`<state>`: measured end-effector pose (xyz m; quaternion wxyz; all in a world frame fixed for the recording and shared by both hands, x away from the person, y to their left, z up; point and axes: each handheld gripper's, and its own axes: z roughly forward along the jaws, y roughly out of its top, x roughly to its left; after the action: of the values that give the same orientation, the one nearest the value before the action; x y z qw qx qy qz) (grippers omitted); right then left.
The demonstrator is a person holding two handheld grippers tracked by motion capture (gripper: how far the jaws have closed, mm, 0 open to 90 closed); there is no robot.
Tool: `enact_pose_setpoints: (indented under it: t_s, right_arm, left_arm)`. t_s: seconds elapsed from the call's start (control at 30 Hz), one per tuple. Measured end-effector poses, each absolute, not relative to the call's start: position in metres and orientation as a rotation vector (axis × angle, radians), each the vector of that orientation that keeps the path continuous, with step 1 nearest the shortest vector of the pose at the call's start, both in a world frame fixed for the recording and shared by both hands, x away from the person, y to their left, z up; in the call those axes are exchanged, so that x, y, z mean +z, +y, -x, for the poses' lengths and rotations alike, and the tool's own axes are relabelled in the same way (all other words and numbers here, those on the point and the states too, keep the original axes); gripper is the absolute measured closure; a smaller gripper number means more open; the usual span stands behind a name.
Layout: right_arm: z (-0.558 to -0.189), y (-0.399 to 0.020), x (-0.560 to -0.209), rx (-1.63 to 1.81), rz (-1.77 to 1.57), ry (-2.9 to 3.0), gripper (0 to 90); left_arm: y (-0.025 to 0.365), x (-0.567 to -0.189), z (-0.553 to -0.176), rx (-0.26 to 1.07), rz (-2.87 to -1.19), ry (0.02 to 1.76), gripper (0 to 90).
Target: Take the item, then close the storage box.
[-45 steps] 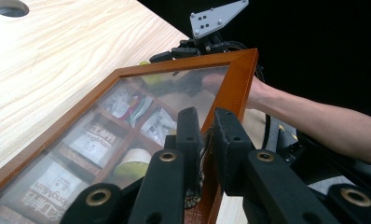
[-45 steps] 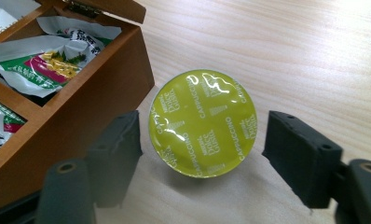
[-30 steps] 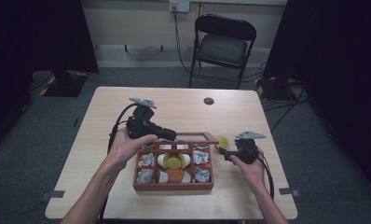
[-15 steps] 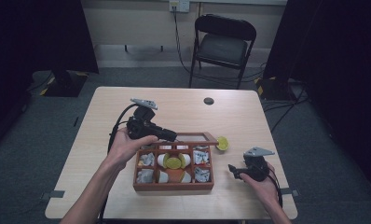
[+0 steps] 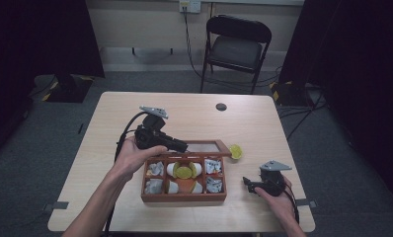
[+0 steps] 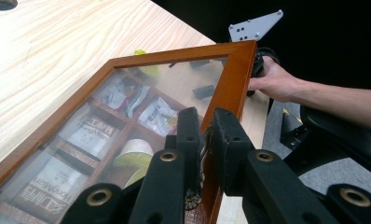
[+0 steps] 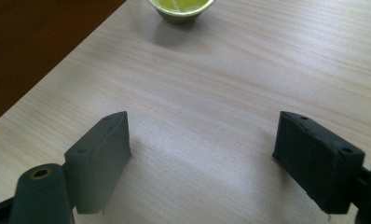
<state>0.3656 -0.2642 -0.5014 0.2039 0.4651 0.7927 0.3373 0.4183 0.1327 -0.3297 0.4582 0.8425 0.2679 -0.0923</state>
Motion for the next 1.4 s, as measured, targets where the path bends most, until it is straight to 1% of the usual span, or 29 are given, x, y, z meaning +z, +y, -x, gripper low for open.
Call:
enact_pose_setpoints:
  t_s: [0.63,0.97,1.1,1.4]
  right_arm:
    - [-0.366,-0.264,-0.501,0.942,-1.298,2.211,17.4]
    - [-0.366,-0.264,-0.501,0.943,-1.297,2.213,17.2]
    - [-0.366,-0.264,-0.501,0.943,-1.296,2.214,17.2]
    - [-0.366,-0.264,-0.501,0.943,-1.296,2.214,17.2]
  left_arm:
    - [0.13,-0.337,-0.412,-0.235,-2.122,0.603,81.8]
    - [0.127,-0.34,-0.406,-0.217,-2.154,0.567,81.9]
    - [0.126,-0.343,-0.404,-0.206,-2.183,0.524,82.0]
    - [0.123,-0.349,-0.398,-0.198,-2.209,0.511,82.0]
